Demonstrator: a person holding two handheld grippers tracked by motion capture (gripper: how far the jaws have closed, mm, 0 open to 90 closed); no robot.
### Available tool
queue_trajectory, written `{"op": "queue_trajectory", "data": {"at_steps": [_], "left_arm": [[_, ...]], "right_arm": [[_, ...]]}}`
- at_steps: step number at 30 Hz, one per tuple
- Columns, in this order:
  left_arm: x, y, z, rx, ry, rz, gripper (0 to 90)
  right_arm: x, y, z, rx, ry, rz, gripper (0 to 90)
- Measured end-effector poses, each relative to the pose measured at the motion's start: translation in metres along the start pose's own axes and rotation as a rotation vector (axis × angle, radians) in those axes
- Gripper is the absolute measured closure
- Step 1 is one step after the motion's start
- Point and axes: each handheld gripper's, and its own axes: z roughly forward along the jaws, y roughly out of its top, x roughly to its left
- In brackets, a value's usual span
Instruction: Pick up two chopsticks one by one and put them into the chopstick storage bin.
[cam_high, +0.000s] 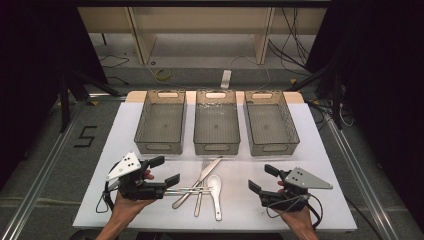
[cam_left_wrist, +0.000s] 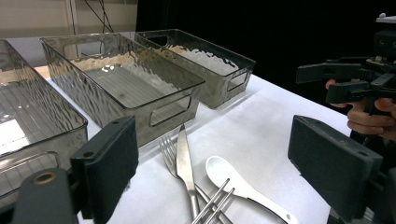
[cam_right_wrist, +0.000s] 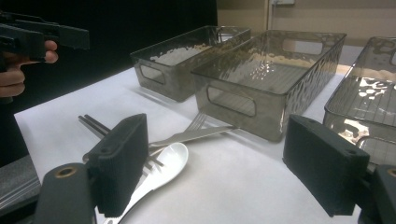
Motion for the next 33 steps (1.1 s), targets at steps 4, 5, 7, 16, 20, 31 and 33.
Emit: {"op": "queue_trajectory", "data": {"at_steps": [4,5,7,16,20,31,33], "left_arm": [[0.001,0.001,0.001,0.013,-0.002,0.007,15.6],[0.002,0.002,0.001,0.017,-0.005,0.007,15.6],[0.004,0.003,0.002,0.034,-0.016,-0.004,15.6],[0.010,0.019,0.010,0.189,-0.018,0.025,16.0],[0.015,0.030,0.021,0.314,0.039,0.072,16.0],[0.034,0.039,0.062,0.613,0.019,0.097,21.5],[0.036,0.039,0.066,0.651,0.006,0.095,22.5]], "right_arm": [[-0.001,0.000,0.000,0.010,-0.005,0.015,23.1],[-0.002,-0.001,0.000,0.010,-0.005,0.019,23.0],[-0.002,-0.001,0.000,0.009,-0.005,0.021,23.0],[-0.002,-0.001,0.000,0.012,0.006,0.028,23.1],[-0.001,-0.001,0.000,0.016,0.012,0.030,23.2],[0.000,-0.001,0.002,0.036,0.026,0.019,23.6],[0.000,-0.001,0.001,0.042,0.016,0.014,23.7]]}}
